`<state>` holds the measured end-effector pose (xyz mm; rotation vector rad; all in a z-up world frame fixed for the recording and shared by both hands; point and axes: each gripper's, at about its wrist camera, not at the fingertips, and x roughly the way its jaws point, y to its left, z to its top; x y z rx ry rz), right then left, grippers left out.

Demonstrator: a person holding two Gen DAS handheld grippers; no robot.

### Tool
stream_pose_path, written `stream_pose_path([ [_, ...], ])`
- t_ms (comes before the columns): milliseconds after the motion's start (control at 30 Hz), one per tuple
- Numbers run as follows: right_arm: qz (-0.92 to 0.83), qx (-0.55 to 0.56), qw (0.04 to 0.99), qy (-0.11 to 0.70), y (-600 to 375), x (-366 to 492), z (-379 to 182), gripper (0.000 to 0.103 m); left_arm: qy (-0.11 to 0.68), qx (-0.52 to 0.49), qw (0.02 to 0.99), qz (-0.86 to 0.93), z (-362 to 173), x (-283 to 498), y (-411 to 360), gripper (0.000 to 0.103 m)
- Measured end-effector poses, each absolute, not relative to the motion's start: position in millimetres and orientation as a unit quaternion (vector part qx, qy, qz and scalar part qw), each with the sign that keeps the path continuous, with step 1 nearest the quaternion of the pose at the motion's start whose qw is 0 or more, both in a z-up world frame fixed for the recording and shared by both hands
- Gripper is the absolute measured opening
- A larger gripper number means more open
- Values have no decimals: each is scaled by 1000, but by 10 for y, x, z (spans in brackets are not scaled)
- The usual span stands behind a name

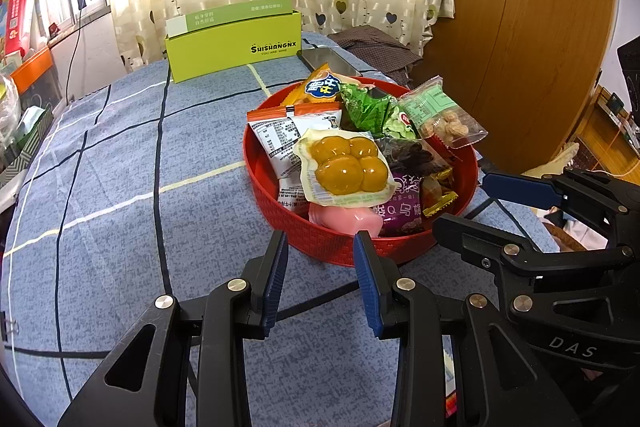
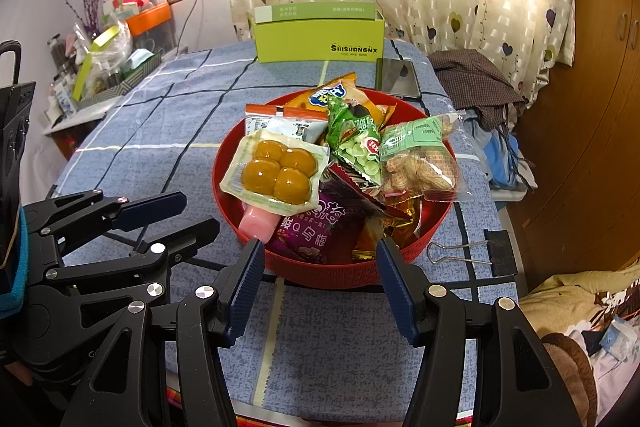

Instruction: Organize snacks

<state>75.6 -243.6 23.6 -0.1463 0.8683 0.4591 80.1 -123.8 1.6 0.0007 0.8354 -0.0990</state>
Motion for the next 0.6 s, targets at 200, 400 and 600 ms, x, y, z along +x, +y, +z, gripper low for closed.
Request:
stream_pose_path([
  [200,220,-70,879,417,-2436,757,237,57,406,0,913,-48,17,802,-1238,35],
  [400,220,-70,879,417,-2435,758,238,57,406,0,913,-49,19,802,-1237,35],
  [600,221,-70,879,417,-2454,758,232,57,407,-8,912,-51,12,803,-1211,35],
])
